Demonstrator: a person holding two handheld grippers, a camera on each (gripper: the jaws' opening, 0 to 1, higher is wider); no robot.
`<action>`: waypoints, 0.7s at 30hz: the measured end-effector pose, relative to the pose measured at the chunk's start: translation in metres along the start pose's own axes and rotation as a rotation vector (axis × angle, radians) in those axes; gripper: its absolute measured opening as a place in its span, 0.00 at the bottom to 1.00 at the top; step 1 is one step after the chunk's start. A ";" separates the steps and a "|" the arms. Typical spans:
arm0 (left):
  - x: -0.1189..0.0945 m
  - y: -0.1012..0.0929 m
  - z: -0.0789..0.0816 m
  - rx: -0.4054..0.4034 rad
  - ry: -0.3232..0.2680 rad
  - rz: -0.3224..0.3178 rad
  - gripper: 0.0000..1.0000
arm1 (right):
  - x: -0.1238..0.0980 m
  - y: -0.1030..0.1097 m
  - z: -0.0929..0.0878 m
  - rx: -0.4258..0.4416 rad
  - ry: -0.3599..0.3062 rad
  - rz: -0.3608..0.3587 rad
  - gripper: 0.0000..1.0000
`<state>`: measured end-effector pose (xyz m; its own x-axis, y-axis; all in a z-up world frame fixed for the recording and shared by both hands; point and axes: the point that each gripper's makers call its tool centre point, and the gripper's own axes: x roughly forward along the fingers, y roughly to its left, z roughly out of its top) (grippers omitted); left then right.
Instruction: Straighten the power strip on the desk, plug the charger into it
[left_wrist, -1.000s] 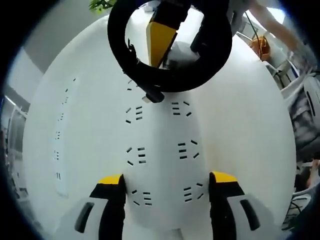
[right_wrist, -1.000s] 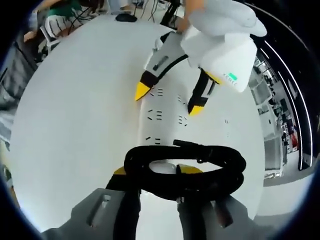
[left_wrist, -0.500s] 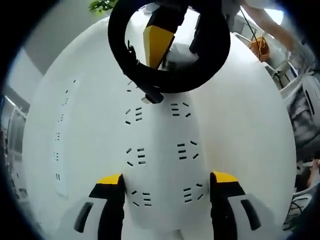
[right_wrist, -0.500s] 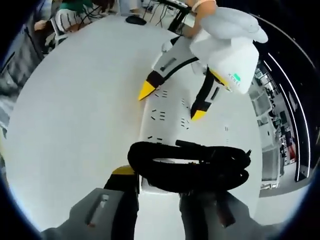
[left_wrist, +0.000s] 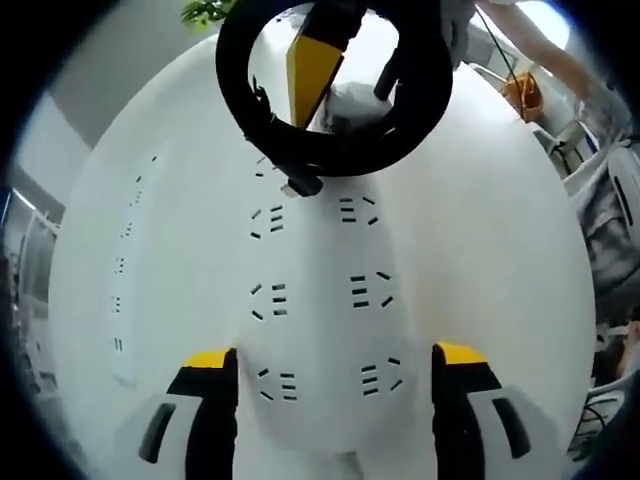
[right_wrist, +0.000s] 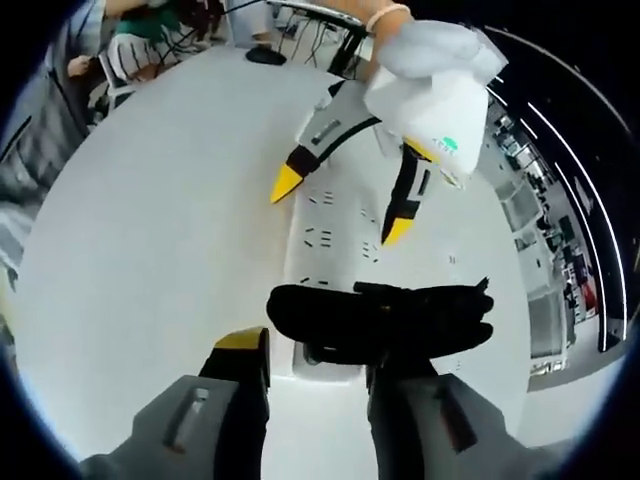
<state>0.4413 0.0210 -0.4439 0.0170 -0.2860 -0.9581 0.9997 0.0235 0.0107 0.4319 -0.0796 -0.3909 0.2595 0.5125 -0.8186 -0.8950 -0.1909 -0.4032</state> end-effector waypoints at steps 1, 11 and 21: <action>-0.001 0.000 0.001 -0.002 -0.009 0.001 0.83 | 0.000 0.000 0.000 0.001 -0.003 -0.003 0.36; -0.009 0.001 0.007 -0.015 -0.055 0.031 0.84 | 0.001 -0.002 0.001 0.027 -0.035 -0.005 0.46; -0.018 0.010 0.009 -0.023 -0.108 0.092 0.75 | 0.002 -0.004 0.003 0.042 -0.046 -0.012 0.57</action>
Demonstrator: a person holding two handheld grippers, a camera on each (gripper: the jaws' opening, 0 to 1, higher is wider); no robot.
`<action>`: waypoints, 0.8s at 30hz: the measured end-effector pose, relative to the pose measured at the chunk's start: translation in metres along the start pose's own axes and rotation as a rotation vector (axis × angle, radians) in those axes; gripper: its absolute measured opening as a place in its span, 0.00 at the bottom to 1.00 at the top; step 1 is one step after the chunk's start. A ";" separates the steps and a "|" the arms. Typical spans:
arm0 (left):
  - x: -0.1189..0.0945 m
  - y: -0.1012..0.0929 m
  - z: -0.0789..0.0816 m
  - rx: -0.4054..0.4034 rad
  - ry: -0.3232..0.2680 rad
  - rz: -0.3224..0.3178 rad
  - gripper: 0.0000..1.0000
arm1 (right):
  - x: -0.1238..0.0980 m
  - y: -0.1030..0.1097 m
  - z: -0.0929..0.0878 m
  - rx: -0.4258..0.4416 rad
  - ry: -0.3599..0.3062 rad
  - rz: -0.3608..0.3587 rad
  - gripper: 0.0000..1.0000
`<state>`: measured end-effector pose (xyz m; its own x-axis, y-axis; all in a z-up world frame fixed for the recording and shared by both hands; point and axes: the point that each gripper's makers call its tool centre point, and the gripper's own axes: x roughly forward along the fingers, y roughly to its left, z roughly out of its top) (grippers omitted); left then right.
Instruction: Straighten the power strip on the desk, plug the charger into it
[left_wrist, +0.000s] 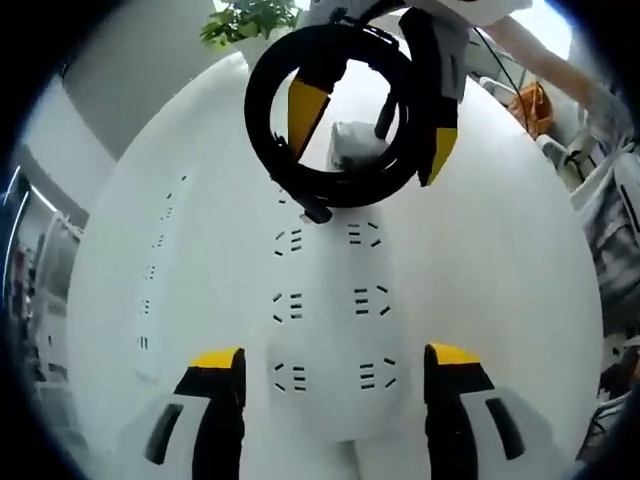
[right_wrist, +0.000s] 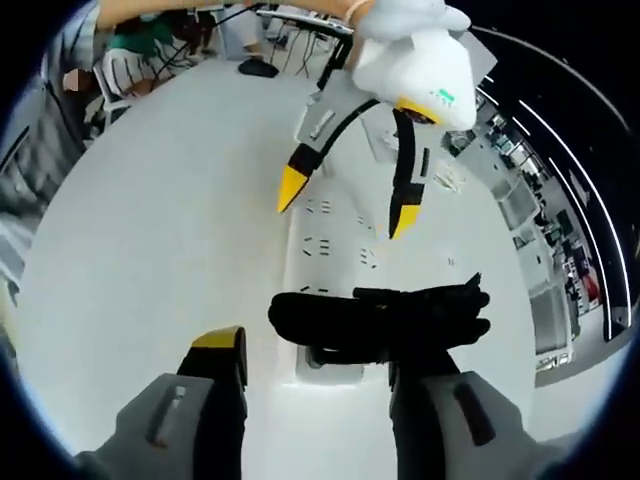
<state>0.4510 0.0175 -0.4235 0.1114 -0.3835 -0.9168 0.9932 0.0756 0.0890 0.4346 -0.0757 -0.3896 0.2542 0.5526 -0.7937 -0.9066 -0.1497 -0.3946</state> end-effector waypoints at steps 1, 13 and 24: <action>0.000 0.000 0.000 0.004 -0.008 0.005 0.76 | 0.000 0.000 0.000 0.000 -0.001 -0.002 0.57; -0.007 0.002 0.010 -0.013 -0.100 0.012 0.94 | -0.002 0.000 0.001 0.024 -0.012 -0.017 0.66; -0.016 -0.002 0.032 -0.041 -0.230 -0.001 0.99 | -0.011 0.002 0.000 0.063 -0.040 -0.031 0.67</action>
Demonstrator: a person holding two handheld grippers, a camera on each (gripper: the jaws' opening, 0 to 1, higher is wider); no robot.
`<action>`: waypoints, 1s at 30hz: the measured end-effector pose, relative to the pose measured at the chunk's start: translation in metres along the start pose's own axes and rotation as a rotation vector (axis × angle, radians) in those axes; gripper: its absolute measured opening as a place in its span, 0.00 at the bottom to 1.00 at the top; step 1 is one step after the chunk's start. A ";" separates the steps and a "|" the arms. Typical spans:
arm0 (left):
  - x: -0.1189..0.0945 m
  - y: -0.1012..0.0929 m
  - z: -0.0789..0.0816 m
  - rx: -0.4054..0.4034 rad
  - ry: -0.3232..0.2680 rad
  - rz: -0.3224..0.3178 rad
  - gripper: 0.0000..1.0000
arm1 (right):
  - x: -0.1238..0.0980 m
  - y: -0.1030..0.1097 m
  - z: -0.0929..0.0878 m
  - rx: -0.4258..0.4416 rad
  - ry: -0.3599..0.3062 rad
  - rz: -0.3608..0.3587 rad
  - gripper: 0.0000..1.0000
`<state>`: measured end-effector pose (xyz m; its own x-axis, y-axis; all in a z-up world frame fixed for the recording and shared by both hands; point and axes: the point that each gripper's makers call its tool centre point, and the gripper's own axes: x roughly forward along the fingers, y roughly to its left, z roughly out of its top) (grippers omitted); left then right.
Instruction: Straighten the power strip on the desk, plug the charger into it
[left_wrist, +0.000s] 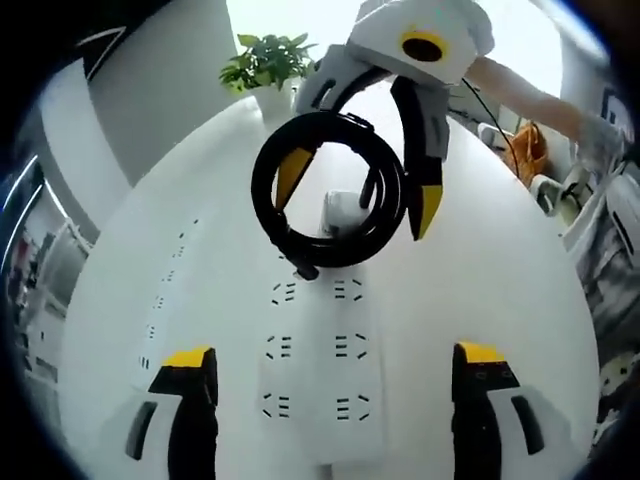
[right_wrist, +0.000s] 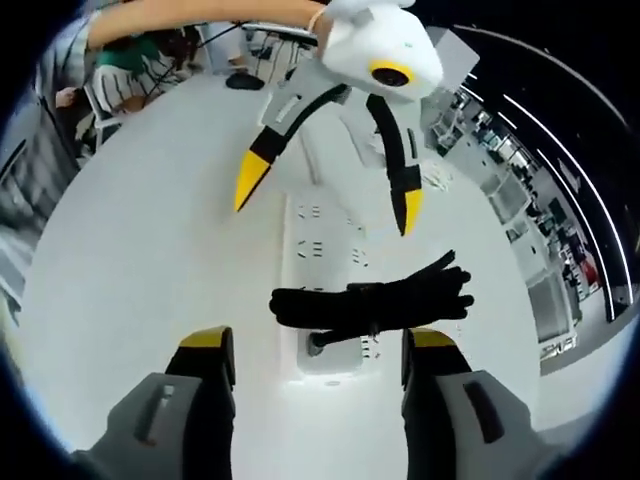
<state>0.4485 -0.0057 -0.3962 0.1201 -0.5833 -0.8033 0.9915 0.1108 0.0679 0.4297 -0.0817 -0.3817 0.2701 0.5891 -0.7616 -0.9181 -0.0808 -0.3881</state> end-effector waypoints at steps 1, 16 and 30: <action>0.000 0.000 0.002 -0.002 -0.012 0.001 0.99 | -0.001 0.001 0.000 0.004 -0.005 -0.001 0.67; -0.014 -0.011 0.019 -0.075 -0.187 -0.001 0.99 | -0.010 -0.001 0.013 0.100 -0.143 -0.034 0.77; -0.039 -0.012 0.041 -0.164 -0.422 0.015 0.99 | -0.012 -0.008 0.025 0.193 -0.288 -0.096 0.85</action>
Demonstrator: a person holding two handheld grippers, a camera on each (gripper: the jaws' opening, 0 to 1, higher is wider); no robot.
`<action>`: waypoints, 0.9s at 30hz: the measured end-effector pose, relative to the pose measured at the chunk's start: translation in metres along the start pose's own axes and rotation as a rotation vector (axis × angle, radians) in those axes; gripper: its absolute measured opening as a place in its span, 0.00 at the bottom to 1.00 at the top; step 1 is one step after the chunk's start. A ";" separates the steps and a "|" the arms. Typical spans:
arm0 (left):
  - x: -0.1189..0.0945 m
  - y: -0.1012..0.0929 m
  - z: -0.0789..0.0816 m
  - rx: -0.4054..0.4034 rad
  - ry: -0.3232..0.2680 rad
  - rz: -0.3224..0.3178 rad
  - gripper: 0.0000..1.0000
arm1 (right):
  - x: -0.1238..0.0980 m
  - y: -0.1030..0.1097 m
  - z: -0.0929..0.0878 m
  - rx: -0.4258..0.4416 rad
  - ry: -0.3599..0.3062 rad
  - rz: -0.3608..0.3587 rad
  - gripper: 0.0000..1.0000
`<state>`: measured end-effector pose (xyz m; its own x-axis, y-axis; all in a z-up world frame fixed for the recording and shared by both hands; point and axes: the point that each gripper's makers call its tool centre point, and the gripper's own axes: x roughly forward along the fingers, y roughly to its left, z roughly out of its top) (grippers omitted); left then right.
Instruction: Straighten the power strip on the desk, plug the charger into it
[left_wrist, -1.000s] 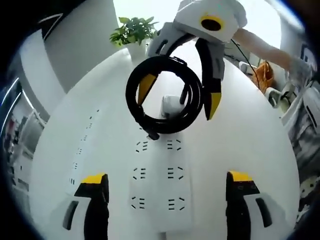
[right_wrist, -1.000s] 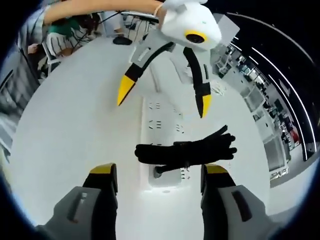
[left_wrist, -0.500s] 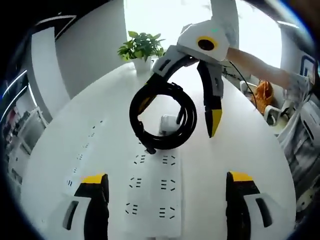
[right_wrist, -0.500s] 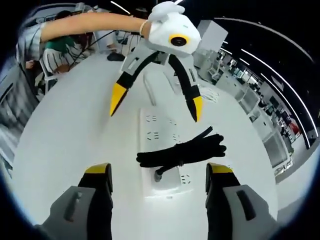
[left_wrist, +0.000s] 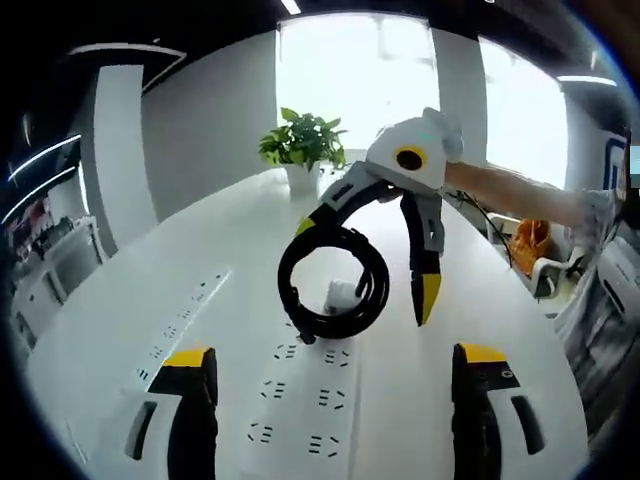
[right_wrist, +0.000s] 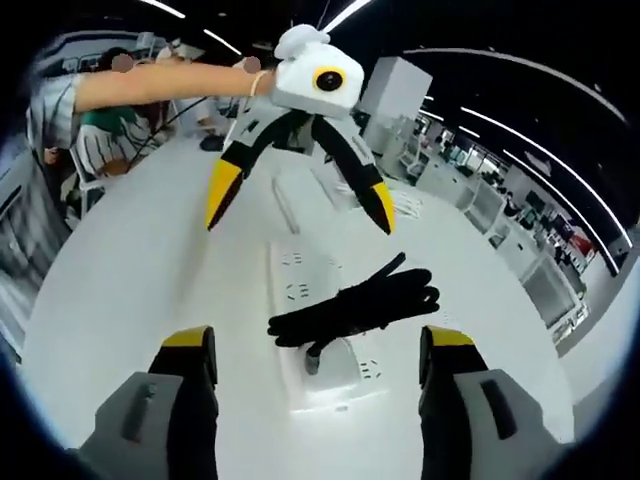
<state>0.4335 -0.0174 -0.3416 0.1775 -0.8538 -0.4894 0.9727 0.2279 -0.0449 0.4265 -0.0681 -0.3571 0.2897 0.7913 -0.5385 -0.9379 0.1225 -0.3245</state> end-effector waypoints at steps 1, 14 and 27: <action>-0.001 0.000 0.000 -0.002 -0.012 0.004 0.99 | 0.000 0.000 0.002 0.012 -0.017 -0.004 0.86; -0.012 -0.016 0.023 -0.020 -0.211 0.001 0.99 | -0.002 -0.005 0.012 0.075 -0.133 -0.052 0.88; -0.032 -0.008 0.046 0.005 -0.355 0.075 0.99 | -0.012 -0.008 0.016 0.134 -0.235 -0.119 0.91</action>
<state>0.4265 -0.0135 -0.2854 0.2882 -0.9444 -0.1582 0.9556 0.2942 -0.0153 0.4273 -0.0690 -0.3351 0.3613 0.8818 -0.3029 -0.9215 0.2882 -0.2602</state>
